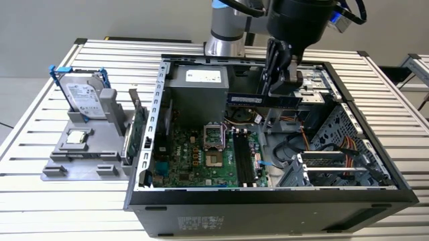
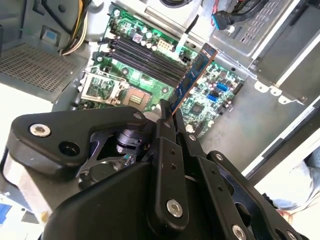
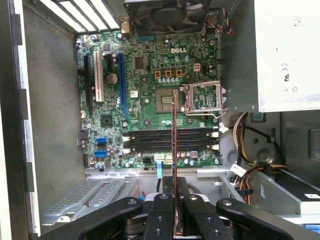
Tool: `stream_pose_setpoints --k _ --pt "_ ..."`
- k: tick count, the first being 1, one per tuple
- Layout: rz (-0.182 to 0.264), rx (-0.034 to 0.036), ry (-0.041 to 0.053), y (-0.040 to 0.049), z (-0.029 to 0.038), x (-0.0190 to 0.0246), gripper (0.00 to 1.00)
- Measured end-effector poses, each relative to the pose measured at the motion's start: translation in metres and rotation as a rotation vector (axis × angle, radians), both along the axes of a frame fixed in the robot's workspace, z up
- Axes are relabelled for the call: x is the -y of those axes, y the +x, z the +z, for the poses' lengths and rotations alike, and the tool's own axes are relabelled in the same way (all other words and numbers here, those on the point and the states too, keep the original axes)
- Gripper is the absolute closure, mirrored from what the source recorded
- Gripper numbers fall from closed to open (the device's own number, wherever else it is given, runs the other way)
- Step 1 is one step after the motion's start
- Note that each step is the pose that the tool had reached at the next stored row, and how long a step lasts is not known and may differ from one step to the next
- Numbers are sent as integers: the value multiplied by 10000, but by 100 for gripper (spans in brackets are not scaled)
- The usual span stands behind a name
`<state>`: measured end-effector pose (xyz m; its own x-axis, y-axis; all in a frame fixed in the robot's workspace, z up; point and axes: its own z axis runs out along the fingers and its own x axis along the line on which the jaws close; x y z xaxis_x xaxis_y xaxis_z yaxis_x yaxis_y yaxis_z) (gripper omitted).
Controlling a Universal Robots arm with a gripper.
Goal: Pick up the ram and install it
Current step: 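Insert the ram into the slot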
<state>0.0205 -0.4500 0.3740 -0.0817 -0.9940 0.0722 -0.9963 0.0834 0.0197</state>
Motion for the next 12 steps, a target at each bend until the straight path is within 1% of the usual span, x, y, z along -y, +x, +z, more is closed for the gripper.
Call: stream_pose_setpoints --k 12 --pt "-702 0 0 0 0 0 100"
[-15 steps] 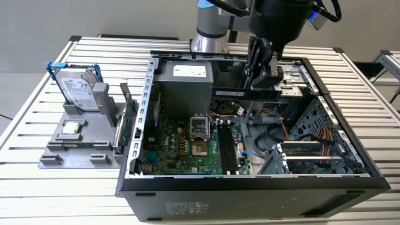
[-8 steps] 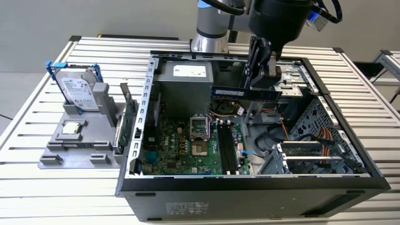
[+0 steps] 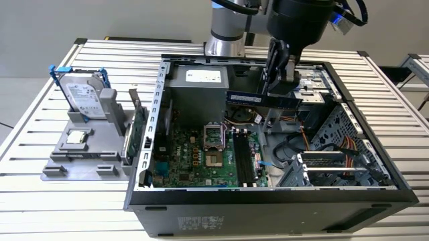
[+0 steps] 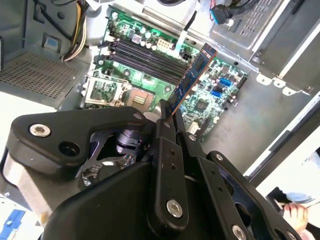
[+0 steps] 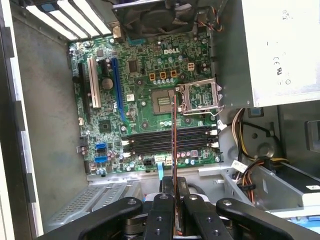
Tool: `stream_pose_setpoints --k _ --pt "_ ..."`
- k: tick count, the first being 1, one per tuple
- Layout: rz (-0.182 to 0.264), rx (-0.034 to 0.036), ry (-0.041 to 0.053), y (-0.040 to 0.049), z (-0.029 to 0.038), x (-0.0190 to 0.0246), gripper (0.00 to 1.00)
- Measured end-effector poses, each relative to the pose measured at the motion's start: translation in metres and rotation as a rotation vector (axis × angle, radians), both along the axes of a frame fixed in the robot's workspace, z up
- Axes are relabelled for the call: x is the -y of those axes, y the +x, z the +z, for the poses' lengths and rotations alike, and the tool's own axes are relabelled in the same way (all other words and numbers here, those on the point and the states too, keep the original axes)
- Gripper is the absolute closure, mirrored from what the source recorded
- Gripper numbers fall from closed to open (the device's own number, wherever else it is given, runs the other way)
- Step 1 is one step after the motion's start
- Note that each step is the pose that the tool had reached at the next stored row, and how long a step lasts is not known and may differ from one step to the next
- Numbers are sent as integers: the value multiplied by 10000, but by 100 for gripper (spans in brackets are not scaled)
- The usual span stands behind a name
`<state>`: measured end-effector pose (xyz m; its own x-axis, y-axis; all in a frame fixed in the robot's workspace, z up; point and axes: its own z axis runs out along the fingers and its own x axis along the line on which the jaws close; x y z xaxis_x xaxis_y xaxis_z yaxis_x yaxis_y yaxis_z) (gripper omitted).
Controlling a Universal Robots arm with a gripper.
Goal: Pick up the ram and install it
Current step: 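Insert the ram into the slot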
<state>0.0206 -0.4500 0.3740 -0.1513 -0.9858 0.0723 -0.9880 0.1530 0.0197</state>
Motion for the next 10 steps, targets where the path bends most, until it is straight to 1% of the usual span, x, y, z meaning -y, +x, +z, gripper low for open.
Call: stream_pose_setpoints --k 10 --pt "-631 0 0 0 0 0 100"
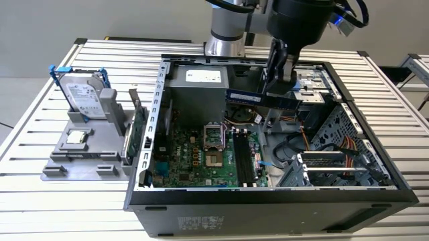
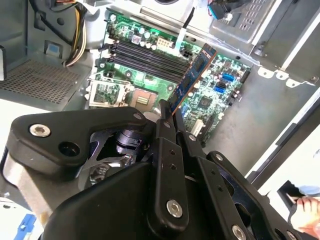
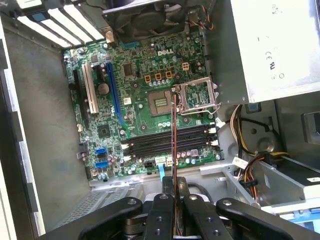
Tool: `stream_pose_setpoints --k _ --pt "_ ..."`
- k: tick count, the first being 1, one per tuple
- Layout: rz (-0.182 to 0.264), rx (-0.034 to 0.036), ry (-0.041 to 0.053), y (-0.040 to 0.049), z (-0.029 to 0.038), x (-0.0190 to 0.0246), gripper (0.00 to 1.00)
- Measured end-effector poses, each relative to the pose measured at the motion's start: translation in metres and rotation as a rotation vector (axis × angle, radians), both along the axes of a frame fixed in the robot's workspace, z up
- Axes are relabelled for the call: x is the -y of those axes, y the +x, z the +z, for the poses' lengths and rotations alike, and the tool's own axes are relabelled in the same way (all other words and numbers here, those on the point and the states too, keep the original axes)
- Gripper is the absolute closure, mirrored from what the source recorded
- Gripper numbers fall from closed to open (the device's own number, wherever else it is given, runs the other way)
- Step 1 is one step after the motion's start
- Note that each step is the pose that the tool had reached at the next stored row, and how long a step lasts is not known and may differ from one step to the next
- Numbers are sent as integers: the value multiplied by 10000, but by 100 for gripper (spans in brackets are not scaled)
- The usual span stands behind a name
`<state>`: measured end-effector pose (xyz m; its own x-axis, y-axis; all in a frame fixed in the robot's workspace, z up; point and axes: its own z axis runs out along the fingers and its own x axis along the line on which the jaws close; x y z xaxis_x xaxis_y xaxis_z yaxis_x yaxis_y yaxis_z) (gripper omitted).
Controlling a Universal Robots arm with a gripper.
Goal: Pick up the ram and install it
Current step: 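Insert the ram into the slot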
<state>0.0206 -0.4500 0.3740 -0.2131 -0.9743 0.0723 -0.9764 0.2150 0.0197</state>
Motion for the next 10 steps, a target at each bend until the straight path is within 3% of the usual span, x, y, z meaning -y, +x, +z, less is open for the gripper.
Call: stream_pose_setpoints --k 10 --pt "-769 0 1 0 0 0 100"
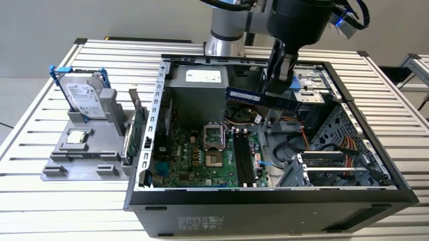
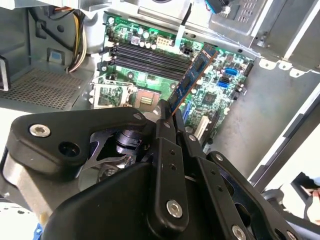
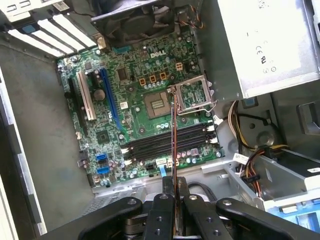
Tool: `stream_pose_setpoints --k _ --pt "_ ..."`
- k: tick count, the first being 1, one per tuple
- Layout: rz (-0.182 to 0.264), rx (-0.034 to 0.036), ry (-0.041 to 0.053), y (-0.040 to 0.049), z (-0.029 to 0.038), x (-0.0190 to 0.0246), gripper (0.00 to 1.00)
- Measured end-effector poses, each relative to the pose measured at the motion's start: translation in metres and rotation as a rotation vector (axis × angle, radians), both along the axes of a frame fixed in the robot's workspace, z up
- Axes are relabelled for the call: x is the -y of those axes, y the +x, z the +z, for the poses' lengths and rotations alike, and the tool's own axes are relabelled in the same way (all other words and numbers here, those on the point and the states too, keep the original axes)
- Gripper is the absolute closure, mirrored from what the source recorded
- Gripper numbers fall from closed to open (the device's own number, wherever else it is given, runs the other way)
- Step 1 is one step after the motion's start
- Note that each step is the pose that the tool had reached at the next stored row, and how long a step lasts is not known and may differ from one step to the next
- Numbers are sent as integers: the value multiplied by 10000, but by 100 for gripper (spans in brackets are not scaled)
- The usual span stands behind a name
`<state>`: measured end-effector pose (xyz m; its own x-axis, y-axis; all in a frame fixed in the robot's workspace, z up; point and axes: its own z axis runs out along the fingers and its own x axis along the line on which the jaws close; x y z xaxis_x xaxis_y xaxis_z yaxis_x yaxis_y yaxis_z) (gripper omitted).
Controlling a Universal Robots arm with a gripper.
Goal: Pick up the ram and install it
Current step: 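Insert the ram into the slot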
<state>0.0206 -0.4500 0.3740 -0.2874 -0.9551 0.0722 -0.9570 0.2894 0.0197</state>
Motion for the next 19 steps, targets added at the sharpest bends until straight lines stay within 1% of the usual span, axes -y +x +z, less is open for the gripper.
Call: stream_pose_setpoints --k 19 --pt "-1236 0 -1 11 0 0 100"
